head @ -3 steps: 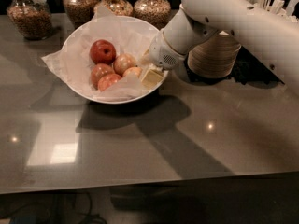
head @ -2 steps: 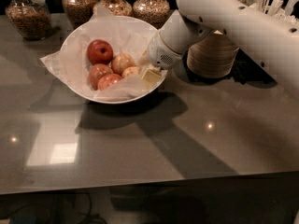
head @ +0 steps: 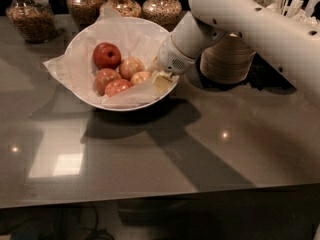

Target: Pick apple from white bowl

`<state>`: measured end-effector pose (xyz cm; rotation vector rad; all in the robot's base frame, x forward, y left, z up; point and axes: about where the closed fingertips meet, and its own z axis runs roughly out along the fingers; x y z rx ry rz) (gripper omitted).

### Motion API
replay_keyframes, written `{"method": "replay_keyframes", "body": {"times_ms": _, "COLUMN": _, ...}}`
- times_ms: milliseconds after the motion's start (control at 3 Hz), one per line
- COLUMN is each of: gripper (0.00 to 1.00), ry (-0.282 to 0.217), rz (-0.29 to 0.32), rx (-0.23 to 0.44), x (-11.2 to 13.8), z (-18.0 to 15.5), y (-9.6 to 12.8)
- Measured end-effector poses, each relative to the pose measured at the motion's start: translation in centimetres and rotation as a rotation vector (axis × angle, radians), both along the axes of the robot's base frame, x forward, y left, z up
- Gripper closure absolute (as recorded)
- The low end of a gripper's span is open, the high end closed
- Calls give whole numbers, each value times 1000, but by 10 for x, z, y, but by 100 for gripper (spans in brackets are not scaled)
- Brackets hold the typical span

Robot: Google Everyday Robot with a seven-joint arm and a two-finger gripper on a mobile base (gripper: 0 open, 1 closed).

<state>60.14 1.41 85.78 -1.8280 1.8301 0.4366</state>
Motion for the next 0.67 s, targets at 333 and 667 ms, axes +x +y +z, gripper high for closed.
{"method": "replay_keyframes", "body": {"times_ms": 333, "gripper": 96, "ry": 1, "rz": 0, "rx": 1, "x": 0, "z": 0, "y": 0}}
{"method": "replay_keyframes", "body": {"times_ms": 667, "gripper": 100, "ry": 12, "rz": 3, "rx": 48, "x": -5, "z": 8, "y": -4}}
